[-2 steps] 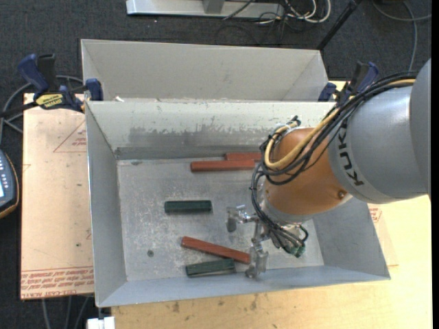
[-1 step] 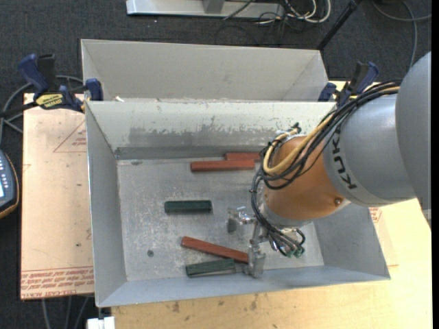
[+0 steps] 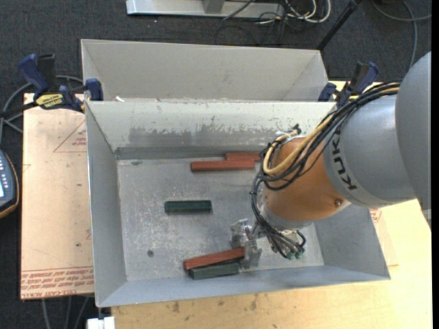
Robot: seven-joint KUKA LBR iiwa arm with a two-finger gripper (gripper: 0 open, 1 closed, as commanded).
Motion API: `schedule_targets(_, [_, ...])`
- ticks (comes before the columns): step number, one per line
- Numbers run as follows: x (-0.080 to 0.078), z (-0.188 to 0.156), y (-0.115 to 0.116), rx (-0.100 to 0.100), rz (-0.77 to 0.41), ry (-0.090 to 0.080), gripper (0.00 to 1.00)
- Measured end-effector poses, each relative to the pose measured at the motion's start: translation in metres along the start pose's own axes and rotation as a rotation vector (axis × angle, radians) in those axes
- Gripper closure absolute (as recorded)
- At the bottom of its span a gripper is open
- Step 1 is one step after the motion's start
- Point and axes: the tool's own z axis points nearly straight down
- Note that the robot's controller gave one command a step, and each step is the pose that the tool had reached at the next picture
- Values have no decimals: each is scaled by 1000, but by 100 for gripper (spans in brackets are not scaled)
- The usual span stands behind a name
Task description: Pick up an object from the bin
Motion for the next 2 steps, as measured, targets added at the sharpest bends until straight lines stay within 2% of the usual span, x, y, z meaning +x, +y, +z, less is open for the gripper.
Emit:
schedule_targets(1, [-54,-151,51,1,-262,-9,100])
schedule_targets(2, [-51,-148,49,0,-260,0,0])
